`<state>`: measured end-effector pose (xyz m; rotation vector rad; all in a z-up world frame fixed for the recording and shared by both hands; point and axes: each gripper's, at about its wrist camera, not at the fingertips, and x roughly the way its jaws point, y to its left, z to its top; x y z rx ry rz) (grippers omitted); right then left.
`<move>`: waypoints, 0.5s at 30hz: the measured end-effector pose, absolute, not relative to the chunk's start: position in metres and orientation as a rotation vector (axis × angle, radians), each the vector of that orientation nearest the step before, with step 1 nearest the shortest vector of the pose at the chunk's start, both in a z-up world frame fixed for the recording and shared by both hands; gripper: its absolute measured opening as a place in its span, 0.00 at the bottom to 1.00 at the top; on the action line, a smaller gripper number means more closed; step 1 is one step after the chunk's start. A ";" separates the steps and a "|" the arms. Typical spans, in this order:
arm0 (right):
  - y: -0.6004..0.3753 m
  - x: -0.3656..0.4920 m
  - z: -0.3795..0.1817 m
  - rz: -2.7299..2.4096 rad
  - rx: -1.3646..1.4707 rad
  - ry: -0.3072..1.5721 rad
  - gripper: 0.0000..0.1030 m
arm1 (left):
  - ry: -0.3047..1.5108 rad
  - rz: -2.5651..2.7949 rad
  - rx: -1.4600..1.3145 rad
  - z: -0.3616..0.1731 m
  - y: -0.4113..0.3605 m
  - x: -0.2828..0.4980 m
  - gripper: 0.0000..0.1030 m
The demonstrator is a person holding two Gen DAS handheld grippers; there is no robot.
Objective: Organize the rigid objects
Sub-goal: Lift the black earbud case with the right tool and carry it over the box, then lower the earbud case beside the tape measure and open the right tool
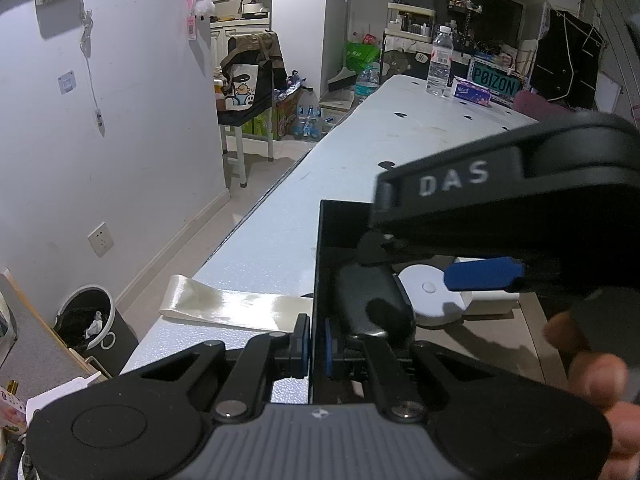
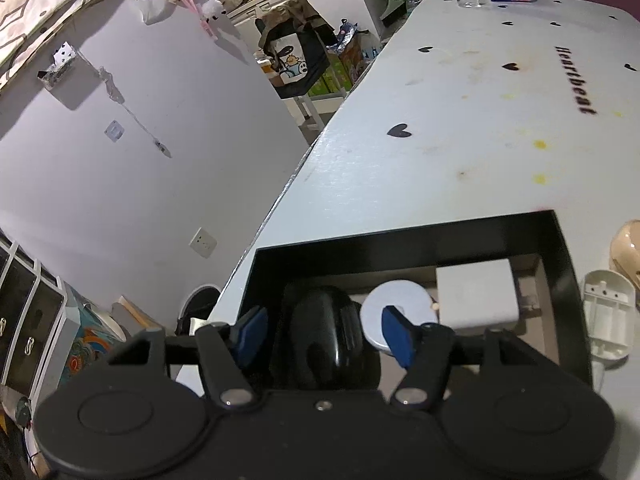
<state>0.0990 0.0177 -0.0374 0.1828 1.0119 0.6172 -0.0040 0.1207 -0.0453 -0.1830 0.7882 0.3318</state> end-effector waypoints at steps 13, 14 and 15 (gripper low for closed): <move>0.009 0.097 -0.044 0.620 0.164 1.055 0.29 | 0.788 0.331 -0.185 -0.045 0.122 -0.005 0.06; 0.009 0.098 -0.047 0.621 0.170 1.069 0.24 | 0.788 0.331 -0.185 -0.045 0.122 -0.004 0.06; 0.009 0.099 -0.051 0.625 0.182 1.086 0.21 | 0.788 0.331 -0.185 -0.045 0.122 -0.005 0.06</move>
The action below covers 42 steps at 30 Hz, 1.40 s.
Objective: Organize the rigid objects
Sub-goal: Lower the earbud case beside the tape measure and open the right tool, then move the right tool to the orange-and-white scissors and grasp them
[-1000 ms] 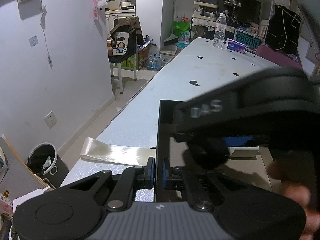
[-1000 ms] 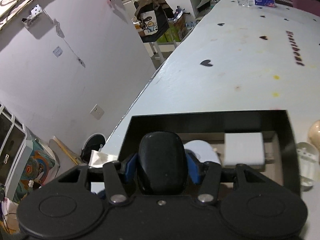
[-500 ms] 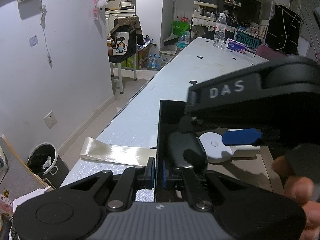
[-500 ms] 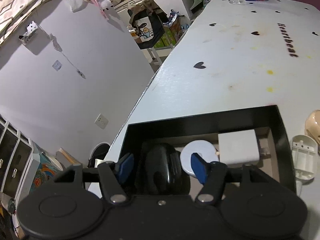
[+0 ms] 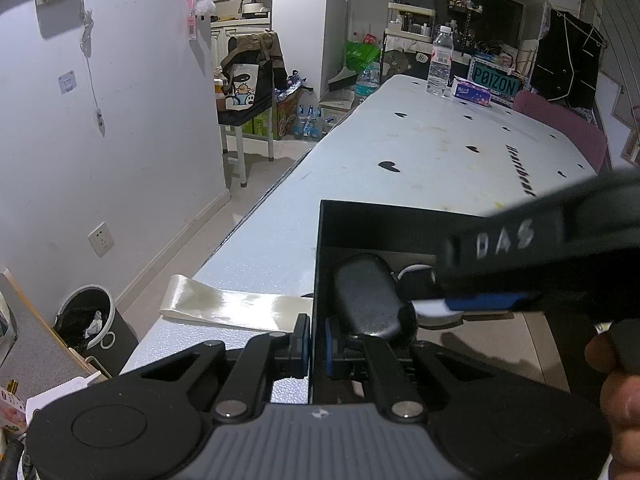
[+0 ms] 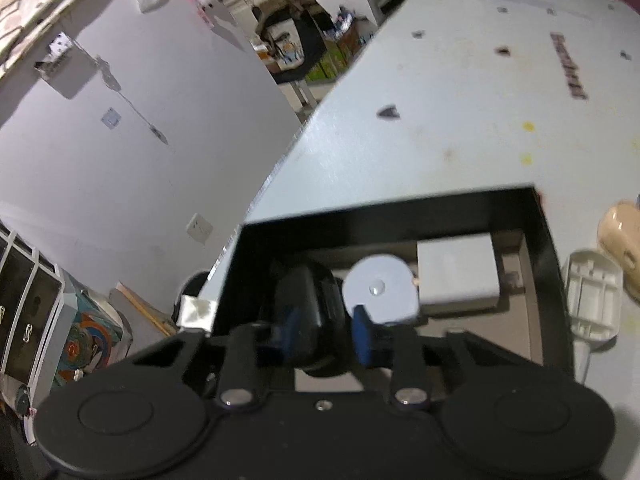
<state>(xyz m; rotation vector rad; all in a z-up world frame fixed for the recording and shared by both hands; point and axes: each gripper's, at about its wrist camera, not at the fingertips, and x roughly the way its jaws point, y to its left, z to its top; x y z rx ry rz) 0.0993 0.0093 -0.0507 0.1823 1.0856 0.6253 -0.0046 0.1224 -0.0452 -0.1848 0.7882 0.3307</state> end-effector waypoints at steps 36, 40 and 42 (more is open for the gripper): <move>-0.042 0.047 0.001 0.580 0.032 0.812 0.92 | 0.788 0.331 -0.187 -0.045 0.121 -0.004 0.06; -0.053 0.039 0.006 0.562 0.025 0.770 0.96 | 0.788 0.330 -0.186 -0.045 0.122 -0.004 0.06; -0.057 0.035 0.008 0.552 0.024 0.751 0.96 | 0.788 0.330 -0.187 -0.045 0.123 -0.005 0.06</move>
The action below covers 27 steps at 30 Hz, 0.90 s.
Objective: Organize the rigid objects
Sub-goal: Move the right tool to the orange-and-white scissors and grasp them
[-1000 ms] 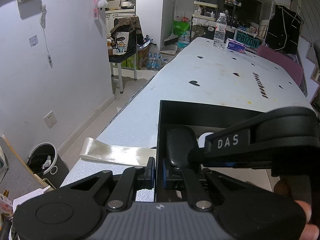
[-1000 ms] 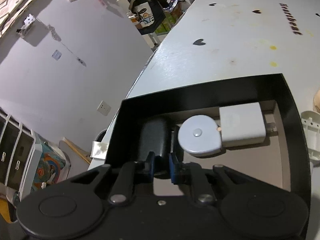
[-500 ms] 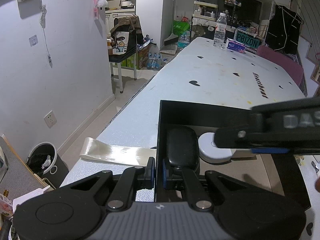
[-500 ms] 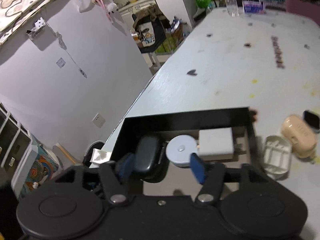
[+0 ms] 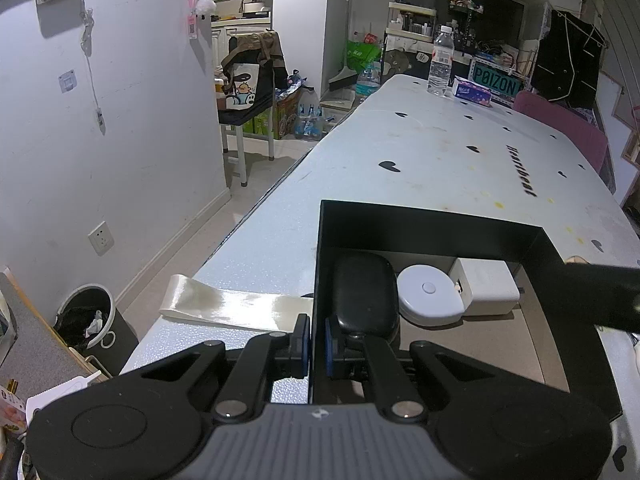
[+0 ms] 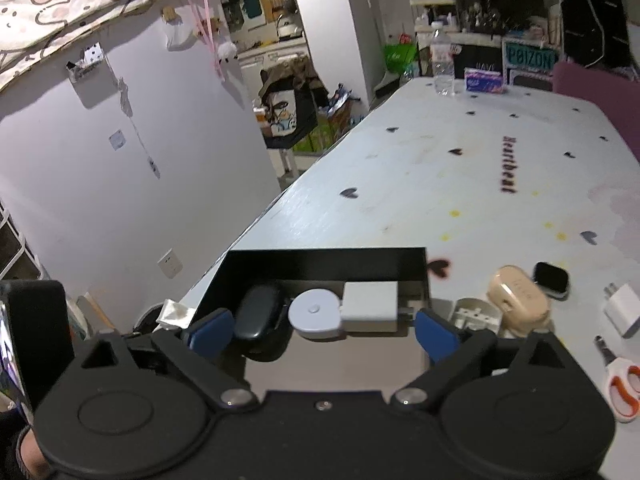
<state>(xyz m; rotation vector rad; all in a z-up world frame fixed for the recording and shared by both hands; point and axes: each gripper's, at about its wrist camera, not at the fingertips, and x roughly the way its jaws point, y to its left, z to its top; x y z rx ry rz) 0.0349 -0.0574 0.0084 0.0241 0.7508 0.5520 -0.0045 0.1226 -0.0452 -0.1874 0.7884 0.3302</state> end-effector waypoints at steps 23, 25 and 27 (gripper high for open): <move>-0.211 0.060 -0.020 0.110 0.108 0.633 1.00 | 0.784 0.348 -0.203 -0.045 0.128 -0.008 0.06; -0.229 0.067 -0.033 0.066 0.119 0.651 1.00 | 0.785 0.349 -0.197 -0.046 0.128 -0.008 0.06; -0.243 0.072 -0.045 0.044 0.130 0.669 1.00 | 0.786 0.350 -0.194 -0.046 0.128 -0.008 0.06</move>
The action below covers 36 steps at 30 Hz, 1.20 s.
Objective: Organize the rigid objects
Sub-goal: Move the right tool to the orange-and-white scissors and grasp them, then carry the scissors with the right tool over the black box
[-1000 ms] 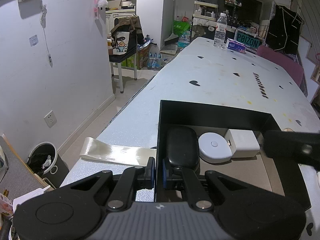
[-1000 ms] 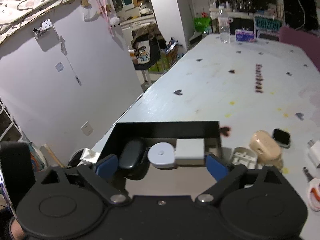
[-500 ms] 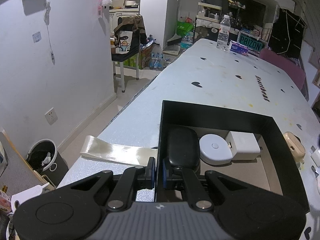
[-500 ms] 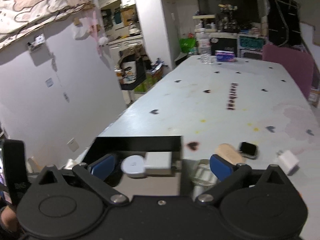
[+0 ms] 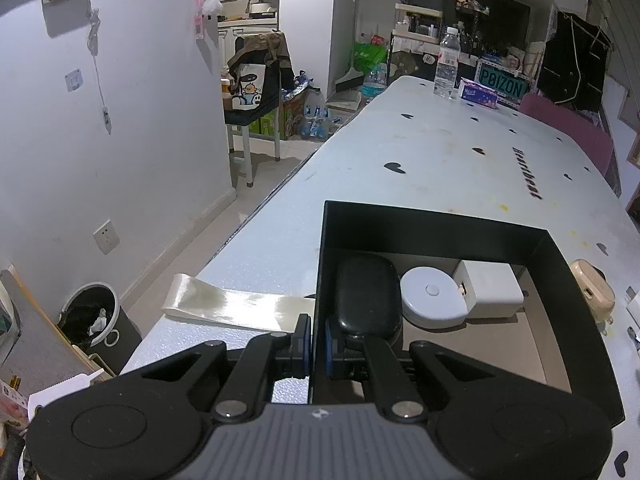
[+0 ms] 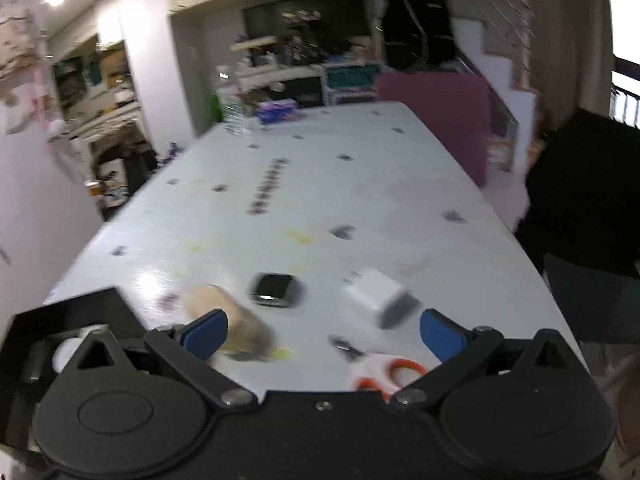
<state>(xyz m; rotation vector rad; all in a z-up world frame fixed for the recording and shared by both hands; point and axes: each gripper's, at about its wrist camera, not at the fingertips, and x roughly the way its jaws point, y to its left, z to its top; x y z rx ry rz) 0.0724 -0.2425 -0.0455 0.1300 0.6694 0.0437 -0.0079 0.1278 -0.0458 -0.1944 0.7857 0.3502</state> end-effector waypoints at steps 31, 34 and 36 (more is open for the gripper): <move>-0.249 0.085 -0.095 0.080 -0.031 0.804 0.62 | 0.791 0.340 -0.176 -0.045 0.126 -0.007 0.11; -0.249 0.084 -0.094 0.074 -0.030 0.804 0.62 | 0.792 0.341 -0.183 -0.046 0.128 -0.007 0.11; -0.248 0.085 -0.094 0.069 -0.030 0.805 0.62 | 0.792 0.341 -0.182 -0.046 0.127 -0.007 0.11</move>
